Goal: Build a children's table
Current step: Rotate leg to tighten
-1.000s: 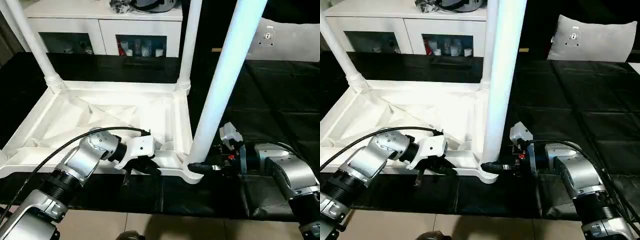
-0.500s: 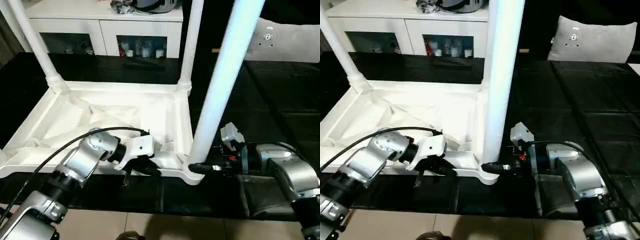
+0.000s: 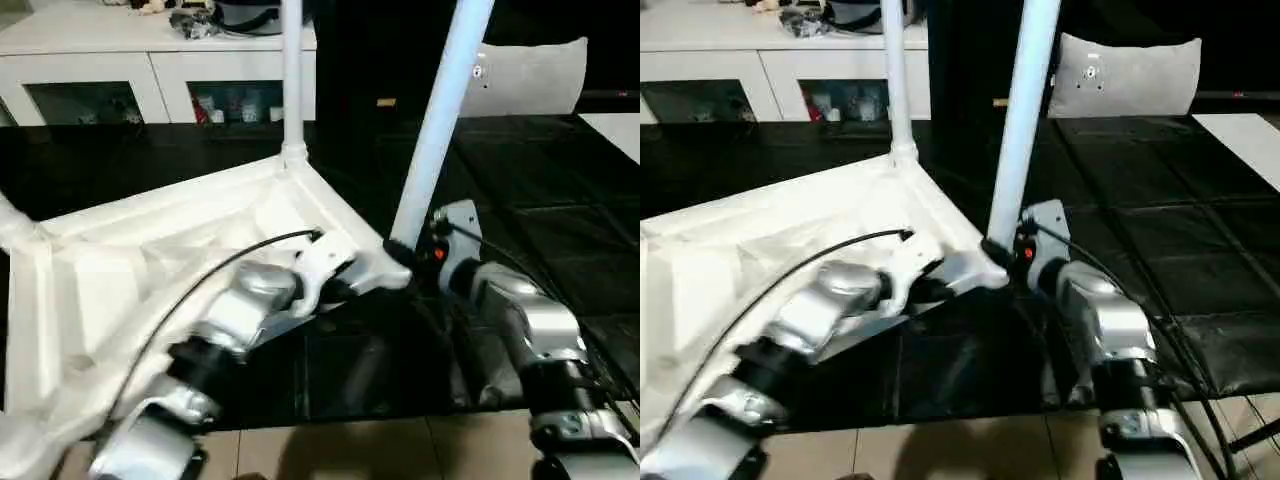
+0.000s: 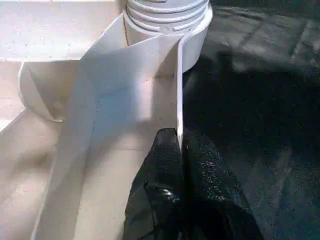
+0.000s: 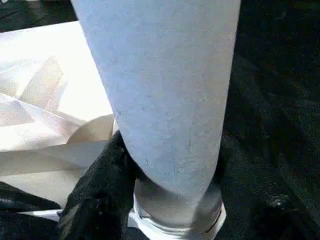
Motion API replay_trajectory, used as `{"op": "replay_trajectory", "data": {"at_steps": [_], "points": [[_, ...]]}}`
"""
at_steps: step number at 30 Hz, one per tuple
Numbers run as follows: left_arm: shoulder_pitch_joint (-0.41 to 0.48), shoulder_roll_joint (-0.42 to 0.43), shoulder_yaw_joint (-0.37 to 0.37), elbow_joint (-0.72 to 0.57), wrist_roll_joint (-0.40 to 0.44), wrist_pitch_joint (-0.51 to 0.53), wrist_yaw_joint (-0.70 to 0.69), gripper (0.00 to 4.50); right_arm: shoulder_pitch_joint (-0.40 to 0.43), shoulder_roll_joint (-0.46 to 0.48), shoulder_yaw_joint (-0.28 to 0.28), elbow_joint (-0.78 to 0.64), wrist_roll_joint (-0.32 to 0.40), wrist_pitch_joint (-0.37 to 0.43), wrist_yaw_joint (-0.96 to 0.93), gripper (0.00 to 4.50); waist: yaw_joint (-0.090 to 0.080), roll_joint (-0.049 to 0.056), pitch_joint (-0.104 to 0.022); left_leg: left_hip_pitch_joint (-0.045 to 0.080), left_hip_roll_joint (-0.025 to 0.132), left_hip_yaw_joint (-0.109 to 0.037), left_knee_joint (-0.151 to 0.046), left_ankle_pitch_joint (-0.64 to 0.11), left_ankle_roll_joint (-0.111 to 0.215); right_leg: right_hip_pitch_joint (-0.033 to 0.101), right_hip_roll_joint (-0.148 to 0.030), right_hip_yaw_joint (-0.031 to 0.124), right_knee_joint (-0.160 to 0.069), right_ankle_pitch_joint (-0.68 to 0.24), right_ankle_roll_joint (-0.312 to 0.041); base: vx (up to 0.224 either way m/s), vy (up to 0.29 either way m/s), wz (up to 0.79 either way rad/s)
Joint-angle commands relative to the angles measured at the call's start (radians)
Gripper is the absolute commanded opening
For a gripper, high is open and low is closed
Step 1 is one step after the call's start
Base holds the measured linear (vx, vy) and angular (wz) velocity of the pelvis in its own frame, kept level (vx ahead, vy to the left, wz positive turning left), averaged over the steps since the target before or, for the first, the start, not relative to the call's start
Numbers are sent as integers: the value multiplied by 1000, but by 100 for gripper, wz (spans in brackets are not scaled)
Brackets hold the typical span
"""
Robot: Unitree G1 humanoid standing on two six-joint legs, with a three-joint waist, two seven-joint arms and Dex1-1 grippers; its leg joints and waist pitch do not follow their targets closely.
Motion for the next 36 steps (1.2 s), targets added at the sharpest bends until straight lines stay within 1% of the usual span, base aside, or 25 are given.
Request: {"op": "replay_trajectory", "data": {"at_steps": [1, 2, 3, 4, 5, 7, 9, 10, 12, 13, 14, 16, 17, 19, 20, 22, 23, 25, 27, 28, 29, 30, 31, 32, 36], "points": [[-25, -6, -6, -19, 6, -32, 4, 0, 25, 37, 28, 18, 36, 25, 36, 275, 8, -6, -54, 7, 100, -62, -87, -291, 10, 32, -98, 65, -90, -397, -155, 0, 0, 0], [-22, 1, -10, -23, 5, -32, -10, 0, 27, 35, 24, 11, 41, 20, 42, 275, 8, -6, -55, 6, 102, -61, -87, -274, 15, 34, -97, 66, -84, -356, -171, 0, 0, 0], [-19, 10, -14, -28, 3, -34, -24, 0, 31, 31, 23, 3, 42, 13, 51, 296, 10, -3, -56, 6, 102, -61, -87, -267, 16, 35, -98, 66, -82, -341, -178, 0, 0, 0], [-16, 17, -15, -31, 0, -36, -34, 0, 33, 28, 23, -2, 41, 7, 57, 309, 11, -5, -56, 5, 103, -59, -86, -256, 18, 36, -99, 67, -79, -314, -190, 0, 0, 0], [-12, 25, -19, -33, -1, -40, -42, 0, 37, 24, 25, -8, 40, 0, 64, 309, 12, 1, -58, 4, 102, -59, -86, -243, 20, 39, -99, 68, -74, -288, -204, 0, 0, 0], [0, 57, -22, -41, -9, -67, -80, 0, 49, -4, 36, -16, 39, -37, 118, 320, 13, -3, -58, 4, 101, -55, -84, -236, 30, 40, -98, 68, -74, -271, -210, 0, 0, 0], [13, 88, -24, -49, -14, -84, -118, 0, 59, -34, 38, -24, 46, -67, 174, 341, 16, -4, -59, 2, 101, -55, -83, -220, 40, 42, -101, 68, -73, -271, -212, 0, 0, 0], [22, 109, -30, -56, -16, -114, -147, 0, 64, -51, 39, -30, 51, -73, 205, 353, 18, -2, -59, 0, 102, -55, -82, -208, 46, 44, -101, 67, -72, -267, -215, 0, 0, 0], [38, 144, -43, -74, -23, -144, -204, 0, 75, -83, 51, -40, 52, -90, 264, 363, 22, 2, -61, 3, 104, -56, -82, -199, 52, 43, -99, 66, -69, -249, -219, 0, 0, 0], [50, 166, -51, -90, -29, -164, -241, 0, 86, -108, 69, -52, 53, -107, 319, 372, 21, 3, -60, 2, 107, -55, -83, -192, 55, 41, -95, 66, -65, -224, -228, 0, 0, 0], [59, 185, -57, -102, -35, -190, -275, 0, 96, -132, 84, -65, 56, -114, 366, 385, 24, -1, -59, 2, 110, -54, -84, -196, 57, 43, -96, 67, -64, -213, -231, 0, 0, 0], [73, 221, -69, -124, -47, -212, -337, 0, 105, -174, 102, -79, 58, -121, 432, 403, 30, 3, -63, 3, 110, -53, -82, -178, 62, 43, -94, 66, -56, -185, -240, 0, 0, 0], [80, 245, -77, -133, -57, -228, -383, 0, 107, -202, 113, -81, 60, -127, 481, 403, 34, 0, -63, 4, 112, -50, -81, -161, 66, 39, -92, 67, -54, -159, -249, 0, 0, 0], [82, 253, -80, -135, -62, -236, -401, 0, 107, -213, 119, -81, 59, -130, 501, 403, 46, 1, -64, 3, 114, -48, -78, -142, 71, 38, -96, 67, -47, -139, -260, 0, 0, 0], [87, 278, -92, -142, -71, -255, -445, 0, 108, -235, 128, -83, 70, -139, 559, 403, 49, -4, -62, 3, 114, -46, -78, -144, 71, 36, -95, 67, -49, -148, -260, 0, 0, 0], [89, 298, -103, -144, -69, -273, -472, 0, 110, -247, 133, -90, 84, -138, 601, 403, 58, -1, -62, 1, 114, -47, -78, -159, 70, 39, -99, 68, -49, -178, -254, 0, 0, 0], [90, 319, -115, -141, -67, -297, -505, 0, 112, -264, 140, -101, 102, -131, 655, 403, 64, -7, -61, 3, 114, -47, -77, -163, 71, 38, -99, 67, -51, -199, -248, 0, 0, 0], [88, 337, -123, -134, -60, -322, -534, 0, 115, -279, 151, -113, 116, -130, 704, 376, 68, -5, -60, 3, 116, -47, -79, -169, 66, 35, -98, 68, -53, -223, -235, 0, 0, 0], [85, 354, -130, -128, -53, -344, -560, 0, 116, -289, 162, -114, 114, -153, 732, 365, 70, -4, -59, 4, 116, -48, -81, -185, 57, 34, -100, 69, -55, -254, -226, 0, 0, 0], [84, 361, -133, -127, -51, -351, -571, 0, 115, -292, 166, -110, 108, -169, 739, 365, 71, -4, -58, 5, 116, -49, -82, -198, 46, 32, -101, 69, -58, -274, -221, 0, 0, 0], [81, 365, -136, -123, -50, -355, -580, 0, 112, -293, 168, -105, 112, -164, 751, 344, 69, -12, -58, 6, 115, -47, -82, -205, 38, 32, -101, 70, -60, -287, -219, 0, 0, 0], [77, 370, -141, -119, -50, -362, -591, 0, 110, -295, 169, -102, 118, -160, 767, 334, 70, -16, -58, 7, 114, -48, -82, -202, 38, 32, -101, 70, -59, -292, -219, 0, 0, 0], [75, 372, -144, -117, -51, -367, -597, 0, 108, -295, 170, -101, 124, -154, 778, 330, 73, -10, -59, 5, 116, -49, -82, -196, 38, 32, -102, 71, -57, -296, -217, 0, 0, 0], [72, 376, -147, -116, -52, -369, -605, 0, 107, -297, 172, -105, 134, -141, 794, 325, 73, -10, -59, 7, 117, -49, -82, -194, 37, 30, -100, 71, -57, -289, -217, 0, 0, 0], [61, 380, -152, -102, -52, -387, -617, 0, 106, -306, 187, -118, 146, -117, 833, 290, 79, -12, -61, 5, 115, -47, -79, -174, 45, 31, -100, 70, -53, -261, -223, 0, 0, 0]]}}
